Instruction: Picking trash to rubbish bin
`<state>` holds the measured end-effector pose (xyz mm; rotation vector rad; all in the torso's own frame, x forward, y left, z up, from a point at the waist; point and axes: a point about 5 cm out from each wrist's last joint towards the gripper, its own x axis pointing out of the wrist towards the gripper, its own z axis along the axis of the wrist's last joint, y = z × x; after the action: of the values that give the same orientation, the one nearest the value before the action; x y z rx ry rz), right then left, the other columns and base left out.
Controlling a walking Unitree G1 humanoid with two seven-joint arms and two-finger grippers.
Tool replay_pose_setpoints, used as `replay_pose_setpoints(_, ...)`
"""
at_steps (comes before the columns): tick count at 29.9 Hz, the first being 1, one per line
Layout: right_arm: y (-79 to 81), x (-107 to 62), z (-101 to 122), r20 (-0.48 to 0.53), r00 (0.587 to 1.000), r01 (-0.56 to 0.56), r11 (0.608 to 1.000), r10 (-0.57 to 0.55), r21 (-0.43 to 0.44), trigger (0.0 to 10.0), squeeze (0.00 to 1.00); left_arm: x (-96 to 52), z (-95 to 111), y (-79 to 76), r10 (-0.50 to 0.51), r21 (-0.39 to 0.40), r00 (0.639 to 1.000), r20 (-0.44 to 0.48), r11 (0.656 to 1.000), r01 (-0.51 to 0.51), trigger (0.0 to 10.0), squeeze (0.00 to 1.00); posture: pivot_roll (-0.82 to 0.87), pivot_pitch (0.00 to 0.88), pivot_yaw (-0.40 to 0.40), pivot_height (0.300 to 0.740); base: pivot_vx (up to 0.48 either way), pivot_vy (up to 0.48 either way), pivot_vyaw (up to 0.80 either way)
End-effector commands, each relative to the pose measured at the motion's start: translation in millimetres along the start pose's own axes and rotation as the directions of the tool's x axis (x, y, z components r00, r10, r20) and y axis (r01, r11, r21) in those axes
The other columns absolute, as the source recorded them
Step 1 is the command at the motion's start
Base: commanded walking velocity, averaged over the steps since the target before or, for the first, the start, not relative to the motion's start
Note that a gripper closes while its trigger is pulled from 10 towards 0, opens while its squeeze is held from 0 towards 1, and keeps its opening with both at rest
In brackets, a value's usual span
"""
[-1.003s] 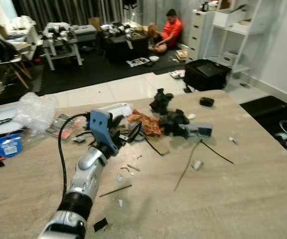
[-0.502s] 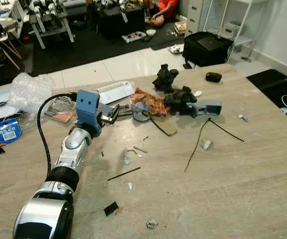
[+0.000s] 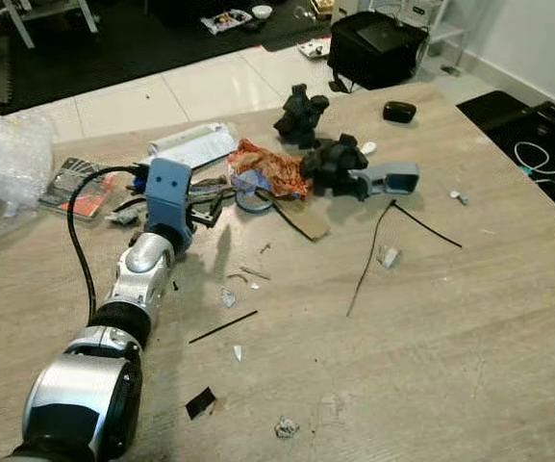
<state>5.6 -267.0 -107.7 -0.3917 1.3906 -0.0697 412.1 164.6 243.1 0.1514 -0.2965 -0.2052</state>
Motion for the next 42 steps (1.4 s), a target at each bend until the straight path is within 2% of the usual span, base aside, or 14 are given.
replay_pose_setpoints(1,3.7,-4.4,-21.2,-0.049,0.999,-0.008,1.0,0.008,-0.002,10.0,0.0,-2.4,0.0,10.6,0.048,0.038,0.999,0.001,0.998,-0.048,10.0,1.0,-0.46,0.457,0.086,0.74,0.0,0.0,0.0)
replay_pose_setpoints(2,3.7,-4.4,-21.2,-0.049,0.999,-0.008,1.0,0.008,-0.002,10.0,0.0,-2.4,0.0,10.6,0.048,0.038,0.999,0.001,0.998,-0.048,10.0,1.0,-0.46,0.457,0.086,0.74,0.0,0.0,0.0)
replay_pose_setpoints(3,3.6,-5.7,-25.7,-0.053,0.999,-0.007,1.0,0.007,-0.003,10.0,0.0,-2.1,5.0,18.6,0.084,0.049,0.996,0.018,0.995,-0.085,10.0,0.53,-0.46,0.459,0.084,0.74,0.0,0.0,0.0)
replay_pose_setpoints(4,3.7,-6.2,-27.3,-0.053,0.999,-0.007,1.0,0.007,-0.003,10.0,0.0,-1.8,8.9,22.4,0.099,0.049,0.994,0.035,0.994,-0.101,10.0,0.29,-0.47,0.463,0.083,0.74,0.0,0.0,0.0)
replay_pose_setpoints(6,3.8,-6.5,-28.0,-0.052,0.999,-0.007,1.0,0.006,-0.003,10.0,0.0,-1.5,11.3,24.5,0.106,0.048,0.993,0.046,0.993,-0.109,10.0,0.29,-0.47,0.463,0.083,0.74,0.0,0.0,0.0)
replay_pose_setpoints(7,3.5,-6.6,-28.0,-0.049,0.999,-0.006,1.0,0.005,-0.003,10.0,0.0,-1.0,14.9,27.4,0.114,0.053,0.992,0.059,0.992,-0.118,10.0,0.0,-0.47,0.466,0.083,0.74,0.0,0.0,0.0)
replay_pose_setpoints(10,3.4,-6.7,-27.6,-0.042,0.999,-0.004,1.0,0.004,-0.004,10.0,0.0,-0.9,17.1,31.3,0.126,0.059,0.99,0.061,0.99,-0.129,10.0,0.0,-0.48,0.469,0.083,0.74,0.0,0.0,0.0)
replay_pose_setpoints(18,1.6,-6.7,-23.5,-0.008,1.0,0.009,1.0,-0.009,0.006,10.0,0.0,-7.6,-2.1,33.8,0.143,0.156,0.989,-0.048,0.979,-0.134,10.0,0.0,-0.5,0.479,0.09,0.74,0.0,0.0,0.0)
replay_pose_setpoints(24,0.4,-9.8,-34.7,-0.028,0.999,0.017,1.0,-0.016,0.019,10.0,0.0,-12.3,-10.8,40.4,0.19,0.144,0.977,-0.098,0.974,-0.175,10.0,0.0,-0.52,0.482,0.088,0.74,0.0,0.0,0.0)
replay_pose_setpoints(32,-4.0,-11.4,-41.2,-0.049,0.998,0.026,0.999,-0.025,0.028,10.0,0.0,-14.3,-16.3,41.0,0.191,0.14,0.972,-0.134,0.975,-0.172,10.0,0.0,-0.52,0.473,0.088,0.74,0.0,0.0,0.0)
replay_pose_setpoints(33,-5.1,-10.7,-38.8,-0.046,0.999,0.029,0.999,-0.027,0.03,10.0,0.0,-15.3,-19.3,39.9,0.188,0.147,0.971,-0.148,0.975,-0.166,0.0,0.0,-0.52,0.467,0.089,0.74,0.0,0.0,0.0)
replay_pose_setpoints(42,-7.3,-7.3,-26.1,-0.02,0.999,0.033,0.999,-0.032,0.032,10.0,0.0,-17.3,-24.5,37.5,0.185,0.15,0.969,-0.165,0.976,-0.16,0.0,0.0,-0.51,0.453,0.09,0.74,0.0,0.0,0.0)
